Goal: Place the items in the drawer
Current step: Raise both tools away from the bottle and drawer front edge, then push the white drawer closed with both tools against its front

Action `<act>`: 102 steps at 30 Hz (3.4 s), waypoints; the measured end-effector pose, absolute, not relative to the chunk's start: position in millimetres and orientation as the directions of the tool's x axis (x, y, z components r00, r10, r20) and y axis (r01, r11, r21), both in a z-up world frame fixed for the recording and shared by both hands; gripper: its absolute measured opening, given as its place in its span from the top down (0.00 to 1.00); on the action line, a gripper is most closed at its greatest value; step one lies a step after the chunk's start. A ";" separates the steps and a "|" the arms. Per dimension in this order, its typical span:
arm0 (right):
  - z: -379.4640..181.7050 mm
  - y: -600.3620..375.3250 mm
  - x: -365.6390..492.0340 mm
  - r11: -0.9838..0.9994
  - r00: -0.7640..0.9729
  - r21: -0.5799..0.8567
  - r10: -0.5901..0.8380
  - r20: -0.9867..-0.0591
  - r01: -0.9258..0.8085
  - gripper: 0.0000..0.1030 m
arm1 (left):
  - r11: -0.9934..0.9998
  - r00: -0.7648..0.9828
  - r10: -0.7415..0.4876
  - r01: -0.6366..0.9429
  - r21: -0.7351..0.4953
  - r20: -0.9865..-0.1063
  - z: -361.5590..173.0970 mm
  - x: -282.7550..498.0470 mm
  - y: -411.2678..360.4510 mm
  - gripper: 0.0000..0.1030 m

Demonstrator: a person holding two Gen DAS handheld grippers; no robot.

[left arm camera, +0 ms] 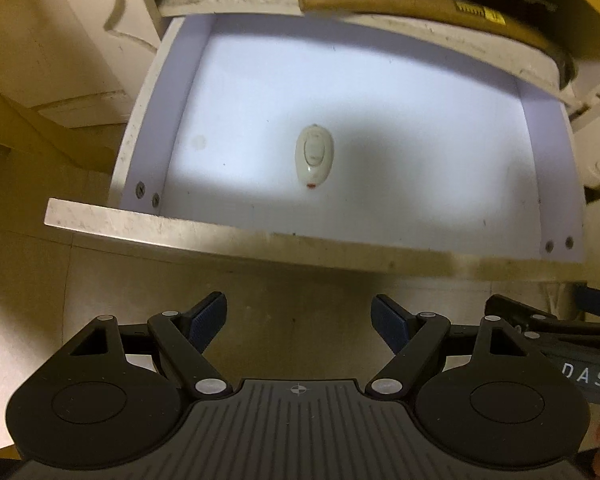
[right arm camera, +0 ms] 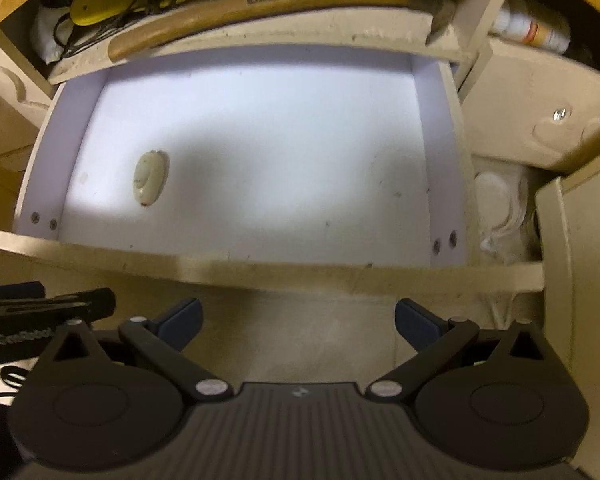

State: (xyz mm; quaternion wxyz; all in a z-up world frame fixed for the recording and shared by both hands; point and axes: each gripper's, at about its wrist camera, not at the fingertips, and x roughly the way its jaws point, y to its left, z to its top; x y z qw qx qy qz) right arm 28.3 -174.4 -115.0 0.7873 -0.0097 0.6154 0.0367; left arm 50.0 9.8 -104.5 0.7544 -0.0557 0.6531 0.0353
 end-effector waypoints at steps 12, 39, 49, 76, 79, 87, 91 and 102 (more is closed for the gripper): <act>-137.5 -179.5 28.9 0.999 0.181 -0.012 -0.003 -0.983 -0.048 0.01 | 0.995 0.100 0.024 -0.098 0.015 -0.995 -118.2 51.4 8.6 0.23; -144.1 -182.9 60.7 0.997 0.246 -0.077 -0.068 -0.967 -0.027 0.01 | 0.993 0.152 0.107 -0.068 0.097 -0.983 -119.9 86.5 11.9 0.22; -143.1 -181.1 72.1 0.996 0.284 -0.087 -0.075 -0.956 -0.030 0.01 | 0.993 0.153 0.105 -0.076 0.095 -0.983 -121.2 97.6 9.0 0.23; -139.2 -172.8 108.3 0.992 0.411 -0.125 -0.101 -0.906 -0.030 0.01 | 0.991 0.229 0.121 -0.089 0.103 -0.966 -106.2 119.7 0.3 0.23; -139.3 -173.5 114.4 0.992 0.426 -0.125 -0.100 -0.899 -0.031 0.01 | 0.991 0.246 0.120 -0.090 0.100 -0.962 -107.9 118.6 2.7 0.23; -133.0 -171.6 135.7 0.992 0.456 -0.124 -0.099 -0.885 -0.025 0.01 | 0.990 0.291 0.119 -0.113 0.090 -0.949 -109.6 113.0 6.2 0.23; -133.5 -171.8 143.1 0.992 0.474 -0.126 -0.100 -0.875 -0.025 0.01 | 0.990 0.309 0.113 -0.119 0.079 -0.944 -110.1 110.2 7.9 0.23; -131.9 -173.2 158.2 0.992 0.482 -0.126 -0.099 -0.870 -0.025 0.00 | 0.990 0.313 0.125 -0.107 0.096 -0.942 -112.8 96.1 3.7 0.21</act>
